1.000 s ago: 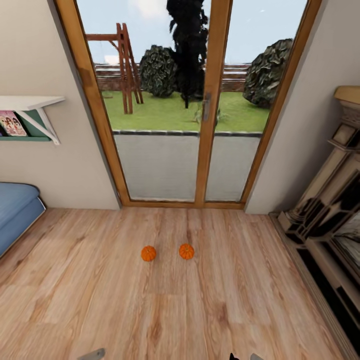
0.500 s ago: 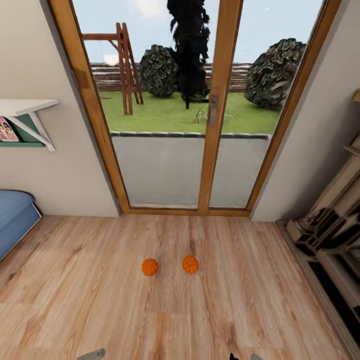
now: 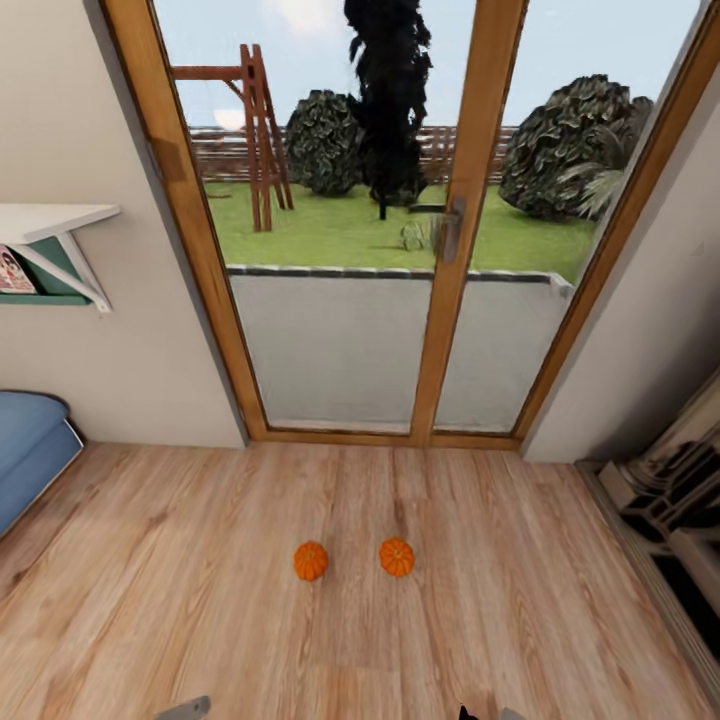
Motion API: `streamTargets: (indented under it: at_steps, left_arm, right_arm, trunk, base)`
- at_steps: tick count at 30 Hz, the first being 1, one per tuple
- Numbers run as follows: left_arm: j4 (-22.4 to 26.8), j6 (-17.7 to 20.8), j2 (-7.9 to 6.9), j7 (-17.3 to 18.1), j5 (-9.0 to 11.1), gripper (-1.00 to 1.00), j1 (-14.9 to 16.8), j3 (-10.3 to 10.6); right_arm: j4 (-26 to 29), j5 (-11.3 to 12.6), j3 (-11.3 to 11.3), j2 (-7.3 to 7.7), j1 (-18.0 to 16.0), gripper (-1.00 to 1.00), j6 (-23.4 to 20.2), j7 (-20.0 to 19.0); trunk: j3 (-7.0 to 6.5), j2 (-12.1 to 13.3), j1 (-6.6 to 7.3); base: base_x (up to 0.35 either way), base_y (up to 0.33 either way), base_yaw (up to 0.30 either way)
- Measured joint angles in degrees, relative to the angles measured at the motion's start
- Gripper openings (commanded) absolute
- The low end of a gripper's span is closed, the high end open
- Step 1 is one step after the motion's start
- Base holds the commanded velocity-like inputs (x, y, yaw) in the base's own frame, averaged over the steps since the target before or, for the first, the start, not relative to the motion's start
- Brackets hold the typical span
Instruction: Place each of the two pumpkins and all three candles from the living room inside a cabinet in the living room (use any cabinet), then make sure every cabinet is closed, and position the cauldron so it is next to a table in the living room.
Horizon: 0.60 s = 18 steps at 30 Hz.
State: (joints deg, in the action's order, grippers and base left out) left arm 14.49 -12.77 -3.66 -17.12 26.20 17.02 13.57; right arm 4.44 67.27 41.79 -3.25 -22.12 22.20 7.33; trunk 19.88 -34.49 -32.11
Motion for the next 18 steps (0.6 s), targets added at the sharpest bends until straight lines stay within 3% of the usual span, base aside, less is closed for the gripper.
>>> streamTargets:
  at_steps: [18]
  left_arm:
    - [0.0, -0.02, 0.0, 0.0, -0.03, 1.0, 0.0, 0.09]
  right_arm:
    - [-0.07, 0.22, -0.18, 0.08, 0.0, 1.0, 0.0, 0.41]
  trunk:
    - [0.0, 0.0, 0.0]
  base:
    - [0.306, 0.14, 0.0]
